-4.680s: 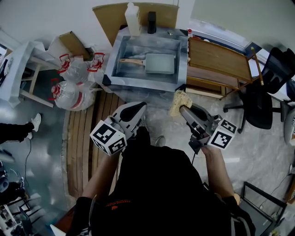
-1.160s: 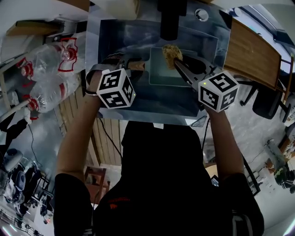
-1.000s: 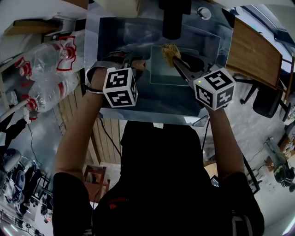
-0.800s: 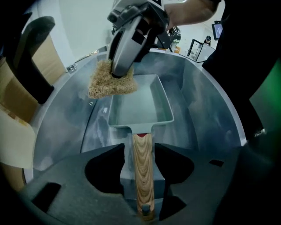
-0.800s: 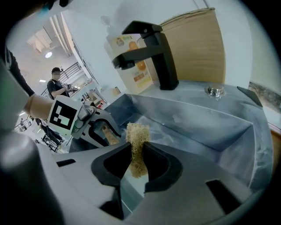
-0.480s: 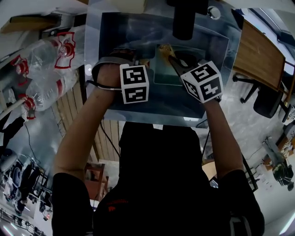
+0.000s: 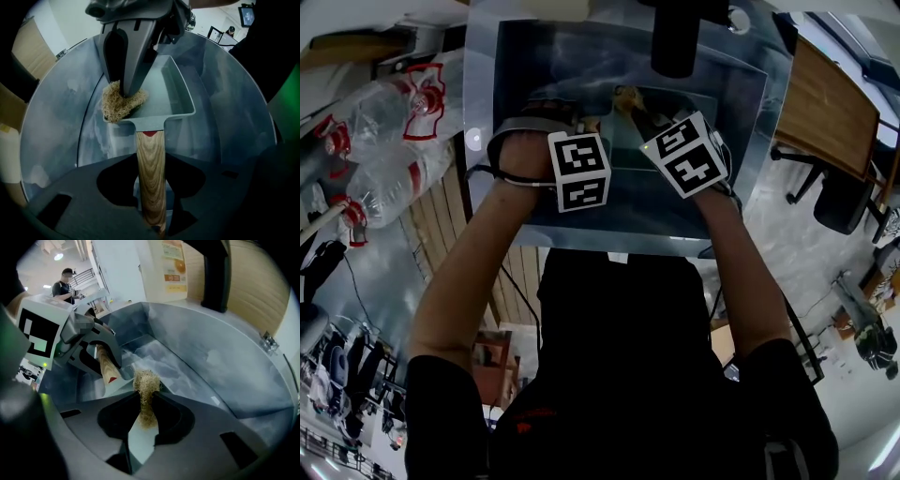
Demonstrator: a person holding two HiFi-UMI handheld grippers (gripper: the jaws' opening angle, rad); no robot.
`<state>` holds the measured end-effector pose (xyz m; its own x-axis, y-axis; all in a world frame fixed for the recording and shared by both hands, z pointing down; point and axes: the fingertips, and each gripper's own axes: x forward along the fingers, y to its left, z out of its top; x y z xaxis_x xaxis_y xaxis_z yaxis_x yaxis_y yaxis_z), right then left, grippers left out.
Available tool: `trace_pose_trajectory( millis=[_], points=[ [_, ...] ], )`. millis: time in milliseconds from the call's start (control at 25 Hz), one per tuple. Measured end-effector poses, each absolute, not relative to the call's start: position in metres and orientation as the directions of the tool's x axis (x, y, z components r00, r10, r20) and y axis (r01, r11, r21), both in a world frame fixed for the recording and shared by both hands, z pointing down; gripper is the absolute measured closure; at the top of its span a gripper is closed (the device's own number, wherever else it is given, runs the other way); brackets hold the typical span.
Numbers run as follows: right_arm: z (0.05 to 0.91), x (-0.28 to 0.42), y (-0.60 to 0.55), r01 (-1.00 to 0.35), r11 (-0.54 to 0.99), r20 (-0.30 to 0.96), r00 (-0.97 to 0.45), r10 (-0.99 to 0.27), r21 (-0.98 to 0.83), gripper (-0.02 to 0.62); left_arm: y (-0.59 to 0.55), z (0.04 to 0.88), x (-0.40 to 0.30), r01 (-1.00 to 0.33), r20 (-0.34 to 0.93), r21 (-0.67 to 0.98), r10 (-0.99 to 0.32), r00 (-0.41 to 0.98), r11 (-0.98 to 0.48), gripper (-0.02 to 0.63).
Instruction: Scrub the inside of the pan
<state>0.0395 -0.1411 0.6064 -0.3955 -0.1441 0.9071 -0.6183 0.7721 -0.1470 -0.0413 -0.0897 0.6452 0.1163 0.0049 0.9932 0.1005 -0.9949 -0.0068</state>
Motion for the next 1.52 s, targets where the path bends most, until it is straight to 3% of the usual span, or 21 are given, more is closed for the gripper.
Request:
trace_pose_trajectory(
  millis=[1080, 1520],
  points=[
    [0.619, 0.115, -0.139, -0.338, 0.931, 0.990, 0.054, -0.131, 0.142, 0.511, -0.088, 0.647, -0.041, 0.057, 0.990, -0.006, 0.002, 0.140, -0.998, 0.436],
    [0.588, 0.064, -0.118, -0.434, 0.901, 0.973, -0.201, -0.114, 0.016, 0.511, -0.087, 0.645, -0.040, 0.050, 0.989, -0.017, -0.010, 0.147, -0.999, 0.436]
  ],
)
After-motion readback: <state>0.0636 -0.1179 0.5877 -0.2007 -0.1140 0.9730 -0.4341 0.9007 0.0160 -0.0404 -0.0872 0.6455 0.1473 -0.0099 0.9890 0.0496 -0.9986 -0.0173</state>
